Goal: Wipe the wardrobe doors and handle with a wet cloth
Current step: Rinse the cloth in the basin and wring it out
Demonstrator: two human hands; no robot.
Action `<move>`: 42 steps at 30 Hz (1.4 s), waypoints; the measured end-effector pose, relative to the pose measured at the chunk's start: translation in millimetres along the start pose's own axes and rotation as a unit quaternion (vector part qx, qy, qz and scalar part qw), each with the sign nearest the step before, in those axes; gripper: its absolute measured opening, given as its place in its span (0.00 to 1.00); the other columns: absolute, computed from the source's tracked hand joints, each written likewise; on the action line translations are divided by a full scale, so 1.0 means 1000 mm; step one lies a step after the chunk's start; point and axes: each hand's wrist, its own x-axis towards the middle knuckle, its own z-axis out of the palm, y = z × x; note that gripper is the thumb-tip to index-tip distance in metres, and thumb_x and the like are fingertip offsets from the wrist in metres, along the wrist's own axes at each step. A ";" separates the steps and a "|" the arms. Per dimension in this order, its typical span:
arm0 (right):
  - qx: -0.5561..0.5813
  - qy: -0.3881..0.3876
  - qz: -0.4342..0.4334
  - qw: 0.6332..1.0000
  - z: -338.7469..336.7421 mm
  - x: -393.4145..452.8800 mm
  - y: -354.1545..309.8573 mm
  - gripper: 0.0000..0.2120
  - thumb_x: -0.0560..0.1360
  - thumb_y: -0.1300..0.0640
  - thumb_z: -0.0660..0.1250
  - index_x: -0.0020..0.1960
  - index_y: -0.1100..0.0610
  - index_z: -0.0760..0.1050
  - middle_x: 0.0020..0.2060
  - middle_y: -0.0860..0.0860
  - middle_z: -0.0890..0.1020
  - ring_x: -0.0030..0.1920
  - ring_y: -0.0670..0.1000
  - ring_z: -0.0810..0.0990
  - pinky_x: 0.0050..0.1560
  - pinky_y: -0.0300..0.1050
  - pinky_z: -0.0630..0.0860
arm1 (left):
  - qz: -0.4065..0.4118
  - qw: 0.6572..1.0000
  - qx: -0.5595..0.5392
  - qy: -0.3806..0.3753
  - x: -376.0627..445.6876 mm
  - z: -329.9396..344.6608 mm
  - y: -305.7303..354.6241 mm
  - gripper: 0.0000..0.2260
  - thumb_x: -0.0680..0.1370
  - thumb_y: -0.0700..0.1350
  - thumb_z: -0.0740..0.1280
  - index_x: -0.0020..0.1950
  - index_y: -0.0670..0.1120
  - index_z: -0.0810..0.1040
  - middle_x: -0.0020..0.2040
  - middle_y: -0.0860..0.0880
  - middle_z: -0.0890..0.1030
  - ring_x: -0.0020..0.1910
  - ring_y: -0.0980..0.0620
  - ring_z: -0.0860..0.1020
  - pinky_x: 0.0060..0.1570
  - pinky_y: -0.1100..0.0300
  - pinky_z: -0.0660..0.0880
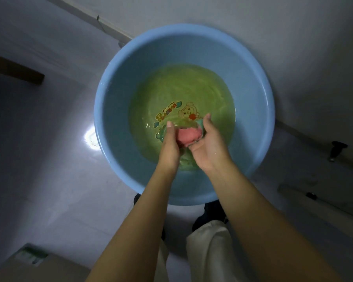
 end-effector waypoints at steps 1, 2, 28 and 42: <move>0.014 -0.002 -0.010 1.000 0.002 -0.004 -0.001 0.20 0.79 0.45 0.57 0.56 0.61 0.72 0.53 0.63 0.79 0.53 0.61 0.80 0.56 0.52 0.78 | -0.007 1.000 -0.021 0.003 -0.002 0.003 0.004 0.22 0.83 0.57 0.49 0.43 0.48 0.77 0.36 0.52 0.83 0.39 0.56 0.81 0.46 0.58 0.77; -0.014 0.012 -0.039 0.999 0.003 -0.006 0.000 0.17 0.77 0.45 0.59 0.51 0.59 0.72 0.48 0.60 0.79 0.51 0.61 0.79 0.56 0.53 0.76 | -0.008 0.999 -0.033 0.016 -0.003 0.005 0.007 0.20 0.83 0.55 0.51 0.39 0.47 0.74 0.31 0.52 0.81 0.35 0.54 0.79 0.40 0.59 0.76; -0.257 0.109 -0.168 0.945 0.014 -0.019 0.022 0.13 0.81 0.46 0.57 0.43 0.45 0.77 0.41 0.44 0.83 0.47 0.43 0.81 0.50 0.41 0.76 | 0.084 0.992 0.091 -0.028 -0.019 0.019 0.027 0.22 0.84 0.53 0.47 0.58 0.52 0.82 0.54 0.52 0.83 0.55 0.58 0.79 0.59 0.61 0.72; -0.337 0.087 -0.199 0.916 0.017 -0.025 0.021 0.20 0.81 0.54 0.59 0.34 0.60 0.78 0.29 0.48 0.80 0.33 0.43 0.80 0.35 0.38 0.74 | 0.032 0.999 0.007 0.007 -0.022 0.014 0.028 0.29 0.83 0.50 0.53 0.23 0.53 0.76 0.24 0.57 0.75 0.27 0.60 0.73 0.37 0.59 0.69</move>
